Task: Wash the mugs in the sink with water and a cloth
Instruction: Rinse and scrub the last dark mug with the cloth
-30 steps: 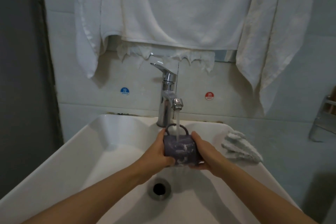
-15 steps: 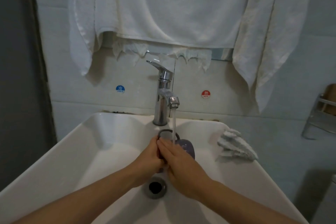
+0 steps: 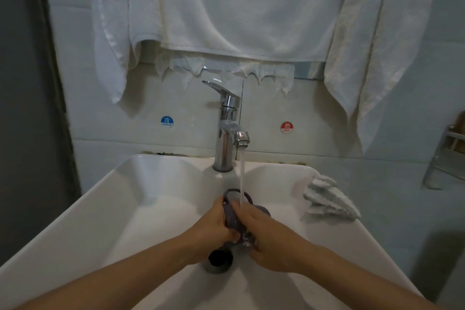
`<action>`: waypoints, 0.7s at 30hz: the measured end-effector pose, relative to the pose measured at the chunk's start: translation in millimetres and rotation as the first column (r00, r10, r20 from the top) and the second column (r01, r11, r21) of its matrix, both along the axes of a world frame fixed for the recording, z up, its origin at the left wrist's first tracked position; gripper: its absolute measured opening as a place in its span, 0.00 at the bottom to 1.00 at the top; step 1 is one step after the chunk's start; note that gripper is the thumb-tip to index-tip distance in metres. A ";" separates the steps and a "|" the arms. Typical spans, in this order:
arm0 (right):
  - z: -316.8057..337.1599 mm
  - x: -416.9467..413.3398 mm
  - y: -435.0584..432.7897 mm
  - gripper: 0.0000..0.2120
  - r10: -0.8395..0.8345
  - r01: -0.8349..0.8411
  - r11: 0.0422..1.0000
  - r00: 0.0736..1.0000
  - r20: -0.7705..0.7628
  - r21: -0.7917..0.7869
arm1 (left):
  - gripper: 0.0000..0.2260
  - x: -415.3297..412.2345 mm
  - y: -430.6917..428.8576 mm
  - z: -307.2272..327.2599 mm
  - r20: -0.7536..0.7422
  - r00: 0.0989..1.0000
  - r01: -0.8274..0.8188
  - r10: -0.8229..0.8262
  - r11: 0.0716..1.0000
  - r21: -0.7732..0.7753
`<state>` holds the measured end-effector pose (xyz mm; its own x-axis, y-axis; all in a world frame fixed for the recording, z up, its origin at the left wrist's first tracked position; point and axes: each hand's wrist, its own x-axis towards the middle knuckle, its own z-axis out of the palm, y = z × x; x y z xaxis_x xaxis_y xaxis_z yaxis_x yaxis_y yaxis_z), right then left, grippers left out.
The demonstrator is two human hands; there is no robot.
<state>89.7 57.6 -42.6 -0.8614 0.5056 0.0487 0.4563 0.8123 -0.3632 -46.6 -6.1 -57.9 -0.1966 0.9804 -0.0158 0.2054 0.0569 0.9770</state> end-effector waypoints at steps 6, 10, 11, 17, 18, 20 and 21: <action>-2.3 17.2 -2.7 0.34 -0.037 0.037 0.994 0.999 0.004 0.102 | 0.30 10.7 0.8 -0.2 0.009 1.000 0.003 -0.002 0.999 -0.047; 1.5 9.9 -22.2 0.36 0.140 -0.140 0.989 0.990 -0.019 0.040 | 0.23 9.8 -3.3 -5.2 0.074 0.997 -0.007 0.009 1.000 -0.029; 1.4 10.7 -20.6 0.37 0.151 -0.151 0.988 0.989 0.001 0.041 | 0.22 10.1 -4.7 -5.6 0.089 0.996 -0.009 0.011 1.000 -0.028; -2.5 24.6 -0.1 0.35 -0.094 0.089 0.988 0.995 0.030 0.127 | 0.27 6.3 -5.6 -5.3 0.109 0.993 -0.039 0.045 0.998 -0.055; -2.5 21.7 -3.8 0.32 -0.064 0.066 0.992 0.998 -0.019 0.107 | 0.28 6.8 -6.9 -5.1 0.100 0.995 -0.020 0.024 0.999 -0.049; -3.0 13.0 -15.2 0.30 0.052 -0.045 0.997 0.993 -0.108 0.065 | 0.28 8.7 -9.0 -4.0 0.034 0.999 0.015 -0.014 1.000 -0.025; -4.4 9.6 -17.2 0.32 0.104 -0.098 0.994 0.988 -0.114 0.054 | 0.27 9.5 -9.4 -3.2 0.008 1.000 0.023 -0.023 1.000 -0.011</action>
